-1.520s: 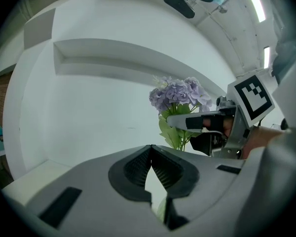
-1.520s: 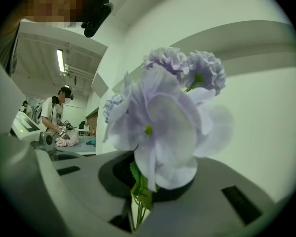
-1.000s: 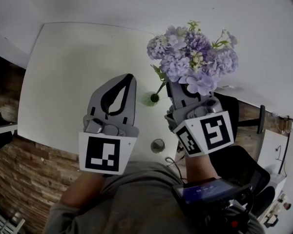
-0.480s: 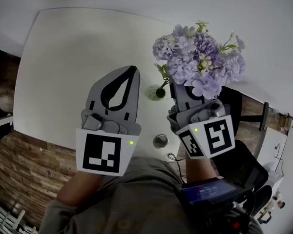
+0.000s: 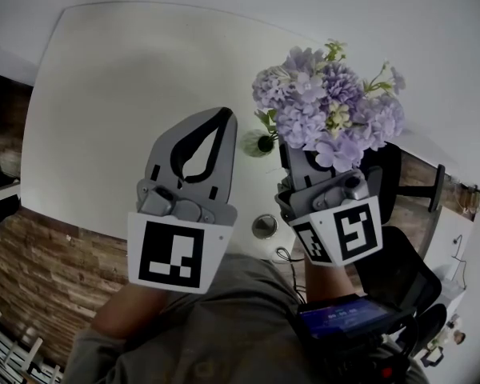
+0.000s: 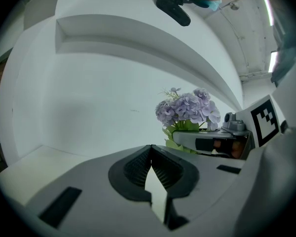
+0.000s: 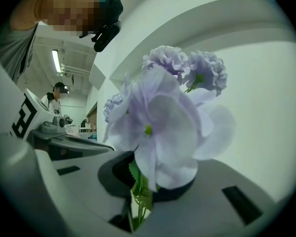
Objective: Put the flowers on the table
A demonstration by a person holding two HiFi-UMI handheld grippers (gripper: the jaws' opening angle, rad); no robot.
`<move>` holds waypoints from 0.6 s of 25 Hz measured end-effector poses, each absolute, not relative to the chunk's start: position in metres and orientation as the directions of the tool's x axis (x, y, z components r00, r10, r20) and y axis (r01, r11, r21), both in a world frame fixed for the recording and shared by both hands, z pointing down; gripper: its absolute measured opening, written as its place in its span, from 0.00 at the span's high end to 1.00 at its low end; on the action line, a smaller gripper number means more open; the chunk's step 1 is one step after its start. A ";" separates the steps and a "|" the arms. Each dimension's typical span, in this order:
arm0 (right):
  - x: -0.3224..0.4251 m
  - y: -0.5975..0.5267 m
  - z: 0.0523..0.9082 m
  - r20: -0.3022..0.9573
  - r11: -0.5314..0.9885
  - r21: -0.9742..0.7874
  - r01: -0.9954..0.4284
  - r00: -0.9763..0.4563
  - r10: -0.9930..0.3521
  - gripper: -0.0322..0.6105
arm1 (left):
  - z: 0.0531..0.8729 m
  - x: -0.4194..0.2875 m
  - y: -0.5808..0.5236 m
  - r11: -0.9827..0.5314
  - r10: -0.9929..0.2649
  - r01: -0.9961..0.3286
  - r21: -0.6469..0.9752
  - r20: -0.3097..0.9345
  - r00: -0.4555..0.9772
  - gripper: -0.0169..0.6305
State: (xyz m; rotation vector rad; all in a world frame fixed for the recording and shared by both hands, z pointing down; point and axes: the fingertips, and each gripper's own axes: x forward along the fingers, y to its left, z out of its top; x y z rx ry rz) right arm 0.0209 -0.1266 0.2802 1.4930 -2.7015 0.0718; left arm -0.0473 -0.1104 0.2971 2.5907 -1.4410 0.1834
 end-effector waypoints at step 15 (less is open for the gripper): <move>0.021 -0.093 0.327 0.150 0.556 0.043 -0.830 -0.545 -0.825 0.84 | 0.309 -0.044 -0.075 -0.482 -0.848 -0.871 0.095 0.200 0.491 0.96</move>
